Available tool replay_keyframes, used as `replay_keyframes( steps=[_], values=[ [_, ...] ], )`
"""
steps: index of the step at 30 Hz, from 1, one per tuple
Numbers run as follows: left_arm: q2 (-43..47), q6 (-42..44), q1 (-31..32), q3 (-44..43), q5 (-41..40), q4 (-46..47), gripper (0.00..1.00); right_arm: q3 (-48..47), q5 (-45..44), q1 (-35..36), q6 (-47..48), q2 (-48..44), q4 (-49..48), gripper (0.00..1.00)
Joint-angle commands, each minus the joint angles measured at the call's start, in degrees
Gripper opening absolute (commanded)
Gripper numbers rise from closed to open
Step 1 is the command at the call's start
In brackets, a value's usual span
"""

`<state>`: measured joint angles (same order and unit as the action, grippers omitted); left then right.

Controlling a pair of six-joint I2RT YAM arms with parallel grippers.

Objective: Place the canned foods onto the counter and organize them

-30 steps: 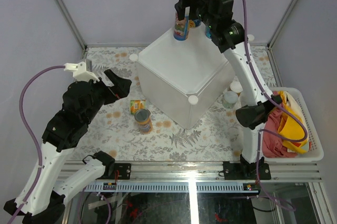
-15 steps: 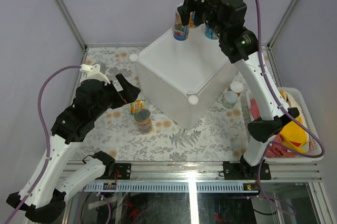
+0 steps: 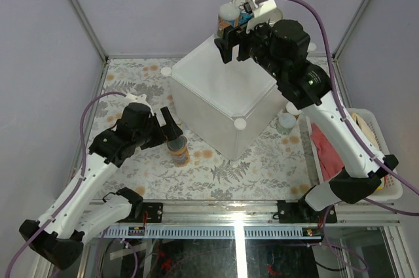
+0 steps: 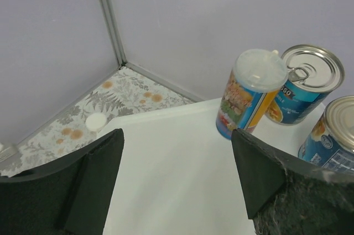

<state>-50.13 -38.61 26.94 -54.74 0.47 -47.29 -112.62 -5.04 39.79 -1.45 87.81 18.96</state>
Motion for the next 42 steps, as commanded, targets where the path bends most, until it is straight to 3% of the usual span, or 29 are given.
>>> replay_keyframes(
  steps=[1, 20, 35, 42],
  values=[
    [-1.2, 0.5, -0.2, 1.4, 1.3, 1.8, 1.00, 2.9, -2.6, 2.8, 0.9, -4.1, -3.1, 0.86],
    [-10.7, 3.2, 5.0, 3.6, -0.3, 6.5, 1.00, 12.0, -2.1, 4.0, -1.0, -8.8, -4.7, 0.85],
    [-14.4, 2.6, 10.7, 5.2, -10.0, 4.5, 1.00, 13.2, -1.4, 4.3, -1.4, -10.4, -5.1, 0.86],
    [-15.2, 2.8, 12.0, 7.1, -13.8, 6.7, 0.93, 13.4, -1.4, 4.5, -1.4, -10.6, -5.0, 0.85]
  ],
)
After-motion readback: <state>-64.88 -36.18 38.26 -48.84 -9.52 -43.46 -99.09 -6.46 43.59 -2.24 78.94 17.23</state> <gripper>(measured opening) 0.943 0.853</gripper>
